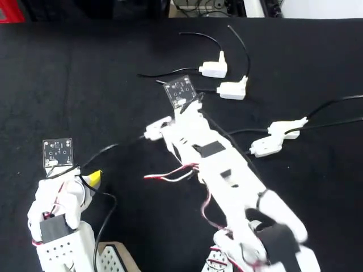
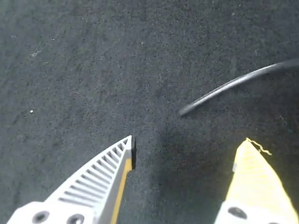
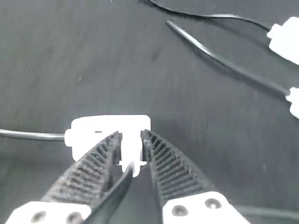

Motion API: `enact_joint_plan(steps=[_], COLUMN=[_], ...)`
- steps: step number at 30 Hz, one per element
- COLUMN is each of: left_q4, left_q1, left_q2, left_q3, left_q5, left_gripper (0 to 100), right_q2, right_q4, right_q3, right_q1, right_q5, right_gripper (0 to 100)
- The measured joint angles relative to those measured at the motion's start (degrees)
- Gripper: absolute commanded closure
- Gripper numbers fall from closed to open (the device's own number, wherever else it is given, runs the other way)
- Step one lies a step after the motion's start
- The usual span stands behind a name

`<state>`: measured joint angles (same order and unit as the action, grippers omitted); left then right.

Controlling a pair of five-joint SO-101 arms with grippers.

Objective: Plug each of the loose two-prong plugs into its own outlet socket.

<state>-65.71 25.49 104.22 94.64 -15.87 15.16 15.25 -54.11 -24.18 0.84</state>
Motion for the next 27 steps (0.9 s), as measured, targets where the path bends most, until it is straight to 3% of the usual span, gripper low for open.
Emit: enact_joint_plan(steps=[9, 15, 17, 22, 27], left_q4=[0.0, 0.0, 0.0, 0.0, 0.0], left_q1=[0.0, 0.0, 0.0, 0.0, 0.0], left_q2=[0.0, 0.0, 0.0, 0.0, 0.0], left_q3=[0.0, 0.0, 0.0, 0.0, 0.4], left_q5=[0.0, 0.0, 0.0, 0.0, 0.0], left_gripper=[66, 66, 66, 66, 66], right_q2=[-22.2, -22.4, -22.4, -18.7, -8.3], right_q4=[-1.6, -1.7, -1.6, 4.2, 16.4], right_q3=[18.5, 19.0, 19.0, 19.0, 19.0], right_q1=[2.5, 2.3, 2.4, 1.8, 1.9], right_q5=[0.3, 0.3, 1.9, 4.0, 4.0], right_gripper=[97.1, 69.8, 64.9, 69.6, 76.8])
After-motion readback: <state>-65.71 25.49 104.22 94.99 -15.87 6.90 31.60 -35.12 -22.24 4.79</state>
